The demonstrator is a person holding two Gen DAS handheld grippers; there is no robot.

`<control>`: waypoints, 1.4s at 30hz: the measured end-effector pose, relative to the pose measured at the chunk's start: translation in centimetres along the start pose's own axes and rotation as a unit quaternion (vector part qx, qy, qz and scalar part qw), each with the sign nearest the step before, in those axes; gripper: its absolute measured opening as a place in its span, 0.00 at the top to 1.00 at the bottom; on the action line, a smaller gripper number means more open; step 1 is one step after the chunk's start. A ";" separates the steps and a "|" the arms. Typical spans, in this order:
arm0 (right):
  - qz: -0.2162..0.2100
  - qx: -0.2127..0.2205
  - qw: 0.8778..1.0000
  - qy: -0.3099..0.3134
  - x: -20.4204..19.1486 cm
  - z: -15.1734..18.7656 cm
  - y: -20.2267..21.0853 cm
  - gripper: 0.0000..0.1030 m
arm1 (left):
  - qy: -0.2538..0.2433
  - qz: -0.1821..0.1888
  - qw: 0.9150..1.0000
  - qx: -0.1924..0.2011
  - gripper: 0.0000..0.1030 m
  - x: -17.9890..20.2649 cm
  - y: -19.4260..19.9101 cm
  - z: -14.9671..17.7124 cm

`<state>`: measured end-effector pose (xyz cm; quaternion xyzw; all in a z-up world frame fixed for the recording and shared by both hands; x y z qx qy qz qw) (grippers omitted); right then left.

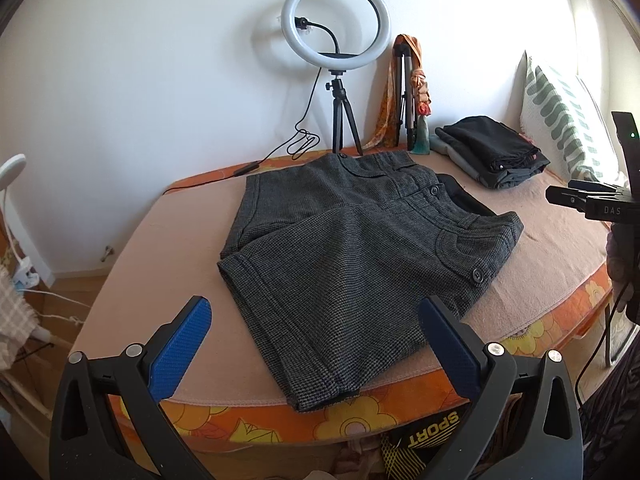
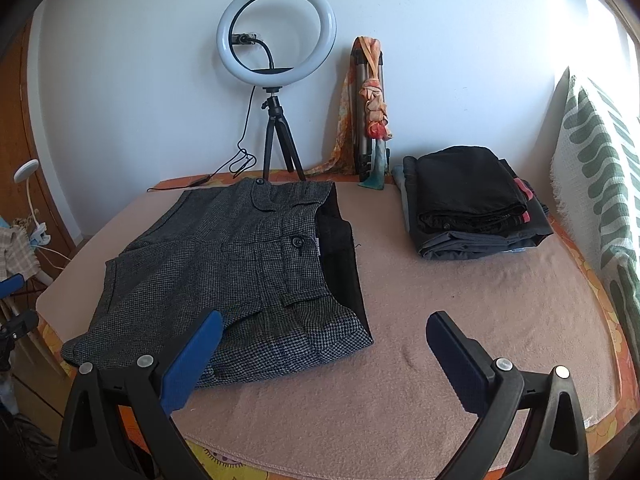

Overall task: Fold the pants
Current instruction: 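Grasp the trouser hem with the left tool while the right tool grasps the waistband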

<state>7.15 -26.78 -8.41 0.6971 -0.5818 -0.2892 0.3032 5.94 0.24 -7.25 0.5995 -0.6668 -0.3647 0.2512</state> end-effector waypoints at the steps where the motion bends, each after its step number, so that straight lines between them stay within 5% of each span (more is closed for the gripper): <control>1: -0.007 0.000 1.000 0.008 -0.3 0.1 -0.1 0.00 | -0.009 0.000 1.000 -0.002 0.01 0.1 0.1 0.3; 8: -0.007 -0.002 0.995 0.104 -2.2 0.8 -1.4 0.00 | -0.058 0.034 0.997 -0.032 0.20 1.5 -0.2 2.2; 12: 0.000 -0.019 0.979 0.205 -4.6 2.1 -2.7 0.04 | -0.076 0.057 0.994 -0.054 0.31 2.2 -0.9 3.5; 20: 0.038 -0.052 0.933 0.355 -7.8 5.6 -6.5 0.34 | -0.113 0.070 0.987 -0.091 0.53 2.6 -2.9 6.0; 23: 0.068 -0.054 0.916 0.391 -8.1 6.1 -7.8 0.37 | -0.111 0.081 0.985 -0.101 0.61 2.4 -3.6 6.4; 28: 0.088 -0.048 0.906 0.412 -8.2 5.7 -8.7 0.38 | -0.124 0.070 0.984 -0.109 0.61 2.5 -4.5 6.6; 31: 0.115 -0.050 0.895 0.428 -8.1 5.6 -9.5 0.58 | -0.134 0.067 0.983 -0.102 0.61 2.8 -4.3 6.2; 37: 0.092 -0.044 0.921 0.377 -7.3 2.5 -9.3 0.91 | -0.168 0.051 0.980 -0.088 0.52 3.9 -4.2 5.6; 42: 0.089 -0.028 0.935 0.343 -6.7 -0.4 -8.7 0.98 | -0.209 0.043 0.973 -0.086 0.49 5.4 -5.0 5.7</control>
Point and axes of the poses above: each gripper's, at about its wrist camera, not at the fingertips, and y roughly against the way its jaws point, x to its right, z to its underside, the point moved 9 cm from there along -y, roughly the way its jaws point, and after that the axes turned 15 degrees about -x, right-handed, at the moved point
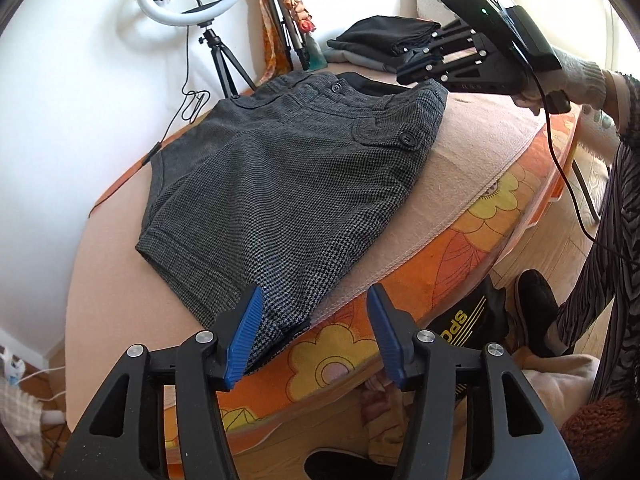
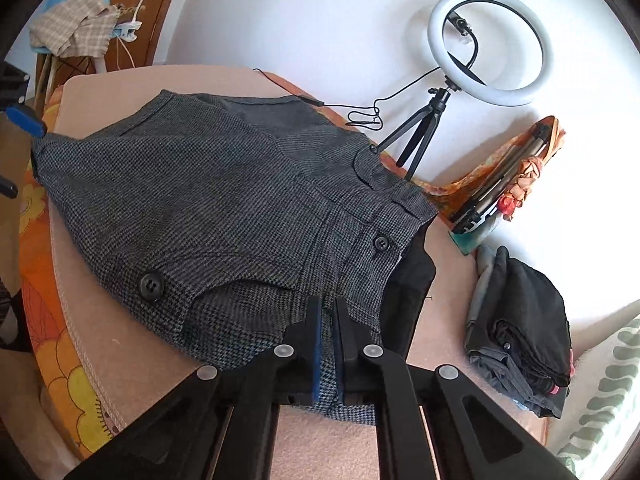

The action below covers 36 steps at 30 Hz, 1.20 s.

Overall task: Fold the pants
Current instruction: 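Grasp the trouser hem with the left tool while the right tool grasps the waistband, then lift the trousers with both tools and stretch them between the grippers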

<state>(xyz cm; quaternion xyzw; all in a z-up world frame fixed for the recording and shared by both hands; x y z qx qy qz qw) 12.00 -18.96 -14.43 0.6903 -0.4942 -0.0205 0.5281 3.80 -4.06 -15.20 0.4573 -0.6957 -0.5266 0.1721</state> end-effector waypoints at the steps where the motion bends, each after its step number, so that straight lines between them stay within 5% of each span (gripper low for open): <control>1: -0.021 0.004 1.000 0.003 -0.1 -0.2 0.1 0.97 | -0.004 -0.002 1.000 -0.002 0.49 0.1 -0.2 -0.1; 3: -0.095 0.007 0.995 0.013 -0.9 0.0 0.4 0.91 | -0.010 -0.006 1.000 -0.006 0.49 0.1 -0.6 0.0; 4: -0.114 0.008 0.993 0.017 -1.3 0.3 0.5 0.64 | -0.010 -0.005 1.000 -0.007 0.49 0.1 -0.7 0.0; 5: -0.125 0.009 0.992 0.027 -1.9 0.6 0.6 0.47 | -0.008 -0.004 1.000 -0.008 0.49 0.0 -0.7 0.0; 10: -0.150 -0.004 0.985 0.088 -5.1 2.6 0.6 0.45 | 0.009 0.006 1.000 -0.011 0.49 -1.1 -0.9 0.3; 14: -0.126 -0.008 0.984 0.122 -6.6 3.2 0.0 0.30 | 0.027 0.019 0.999 -0.017 0.49 -1.8 -1.1 0.5; 18: -0.082 -0.016 0.984 0.160 -7.5 3.0 -1.4 0.41 | 0.032 0.018 0.999 -0.018 0.49 -2.5 -0.9 0.6; 20: -0.077 -0.016 0.984 0.161 -7.3 2.5 -1.6 0.66 | 0.026 0.016 0.999 -0.016 0.49 -2.4 -0.5 0.7; 23: -0.076 -0.006 0.987 0.139 -6.2 1.2 -1.4 0.79 | 0.013 0.015 1.000 -0.016 0.46 -2.1 -0.3 0.6; 33: -0.097 0.035 0.993 0.060 -2.4 -2.9 0.3 0.84 | -0.008 -0.012 0.999 -0.046 0.46 -2.8 -2.7 -0.3; 36: -0.108 0.029 0.992 0.063 -2.5 -2.6 0.2 0.84 | -0.005 0.004 0.999 -0.053 0.75 -3.4 -3.4 -0.1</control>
Point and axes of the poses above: each gripper's, at about its wrist camera, not at the fingertips, and y roughly against the way its jaws point, x to its right, z to its underside, the point moved 9 cm from there along -y, roughly the way its jaws point, and after that the axes turned 15 degrees about -x, right-handed, at the moved point
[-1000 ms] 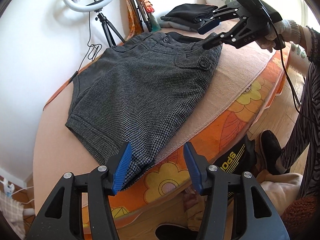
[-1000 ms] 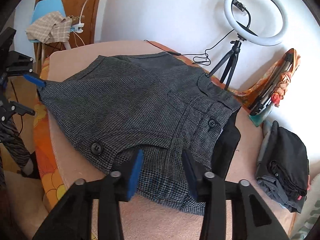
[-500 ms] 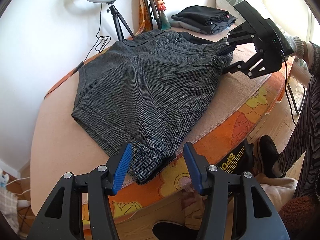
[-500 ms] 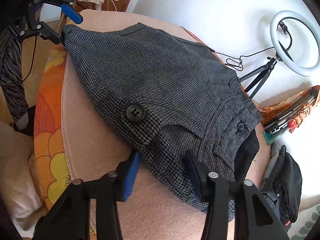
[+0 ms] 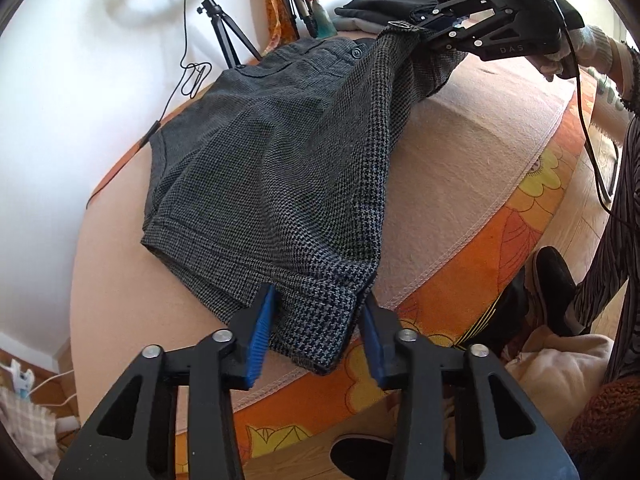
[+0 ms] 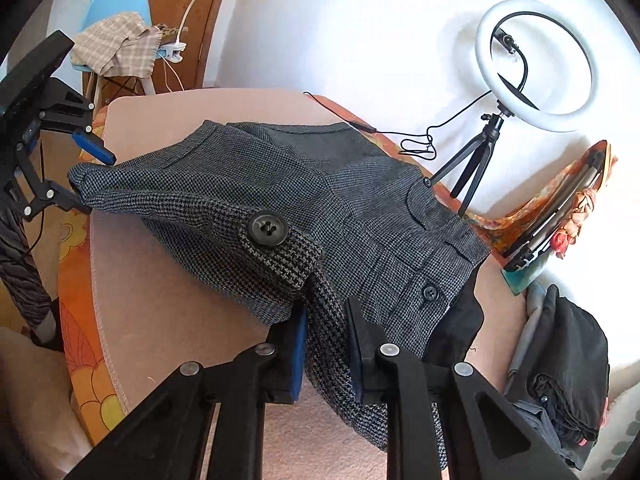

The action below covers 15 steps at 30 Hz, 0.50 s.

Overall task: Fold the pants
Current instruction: 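Lift the trousers with both tools and stretch them between the grippers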

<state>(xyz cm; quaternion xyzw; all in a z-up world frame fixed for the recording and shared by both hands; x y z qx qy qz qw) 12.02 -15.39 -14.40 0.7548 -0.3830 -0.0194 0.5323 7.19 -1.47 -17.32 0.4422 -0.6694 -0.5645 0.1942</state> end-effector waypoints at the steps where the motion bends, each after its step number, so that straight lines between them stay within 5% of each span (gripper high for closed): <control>1: 0.001 -0.004 1.000 0.004 -0.1 0.2 -0.1 0.84 | 0.006 0.012 1.000 0.003 0.85 -0.3 0.0 -0.1; 9: 0.043 -0.014 0.999 0.021 -0.6 0.5 0.6 0.83 | 0.081 0.056 0.990 0.097 0.88 -5.6 4.1 -3.1; 15: 0.059 -0.002 0.998 0.001 1.3 -2.1 1.8 0.83 | 0.089 0.053 0.987 0.124 0.89 -8.8 5.5 -6.2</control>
Point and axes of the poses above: each gripper's, at about its wrist camera, not at the fingertips, and y roughly against the way its jaws point, x to its right, z to its underside, the point moved 9 cm from there along -y, roughly the way its jaws point, and after that the axes turned 15 degrees about -x, right-handed, at the moved point
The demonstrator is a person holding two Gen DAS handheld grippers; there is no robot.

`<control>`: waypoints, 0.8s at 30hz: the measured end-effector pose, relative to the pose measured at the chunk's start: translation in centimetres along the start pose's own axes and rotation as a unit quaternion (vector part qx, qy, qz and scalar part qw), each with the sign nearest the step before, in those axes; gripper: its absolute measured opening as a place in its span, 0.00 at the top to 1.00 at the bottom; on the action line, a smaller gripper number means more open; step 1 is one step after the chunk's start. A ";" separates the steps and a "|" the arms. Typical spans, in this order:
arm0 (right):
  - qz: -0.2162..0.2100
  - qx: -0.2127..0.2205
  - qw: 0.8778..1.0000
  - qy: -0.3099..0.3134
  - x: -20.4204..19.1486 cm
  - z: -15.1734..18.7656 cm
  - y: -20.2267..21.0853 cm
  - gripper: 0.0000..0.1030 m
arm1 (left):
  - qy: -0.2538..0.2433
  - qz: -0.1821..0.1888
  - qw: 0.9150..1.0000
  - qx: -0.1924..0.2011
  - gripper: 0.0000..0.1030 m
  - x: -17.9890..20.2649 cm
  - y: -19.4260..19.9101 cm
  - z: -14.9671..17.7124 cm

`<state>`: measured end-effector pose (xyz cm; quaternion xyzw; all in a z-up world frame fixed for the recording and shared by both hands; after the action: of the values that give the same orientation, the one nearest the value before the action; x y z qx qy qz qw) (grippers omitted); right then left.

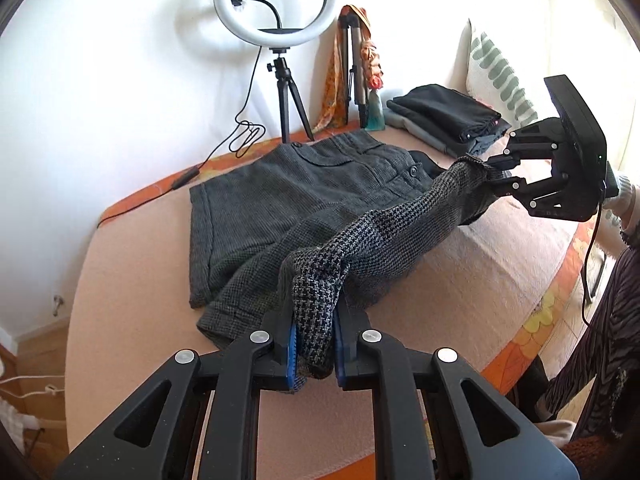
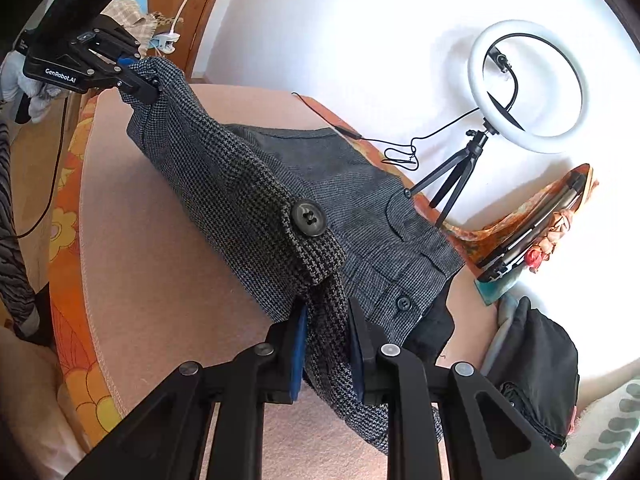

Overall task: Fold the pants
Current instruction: 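Lift the trousers with both tools and stretch them between the grippers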

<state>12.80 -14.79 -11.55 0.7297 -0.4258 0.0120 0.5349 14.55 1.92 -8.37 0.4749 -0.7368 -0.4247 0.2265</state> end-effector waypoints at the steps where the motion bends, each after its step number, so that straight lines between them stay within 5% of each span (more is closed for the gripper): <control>1: 0.002 -0.002 1.000 0.002 0.5 -0.4 -0.1 0.83 | 0.001 0.005 1.000 0.003 0.89 -0.4 0.0 -0.6; 12: 0.044 -0.028 0.998 0.028 8.1 -7.0 -2.6 0.85 | 0.035 0.026 0.999 0.020 0.89 -6.7 -2.3 -7.8; 24: 0.060 -0.077 0.995 0.025 14.2 -12.6 -11.1 0.85 | 0.051 0.006 0.999 -0.010 0.89 -12.2 -8.9 -14.4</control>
<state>34.46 -12.73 -7.98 0.6590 -0.4549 0.0294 0.5983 35.14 5.22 -7.30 0.4890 -0.7228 -0.4063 0.2709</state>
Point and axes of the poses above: each gripper's, at about its wrist camera, not at the fingertips, and y roughly against the way its jaws point, x to its right, z to its underside, the point moved 9 cm from there along -y, roughly the way its jaws point, and after that the axes turned 15 degrees about -x, right-handed, at the moved point
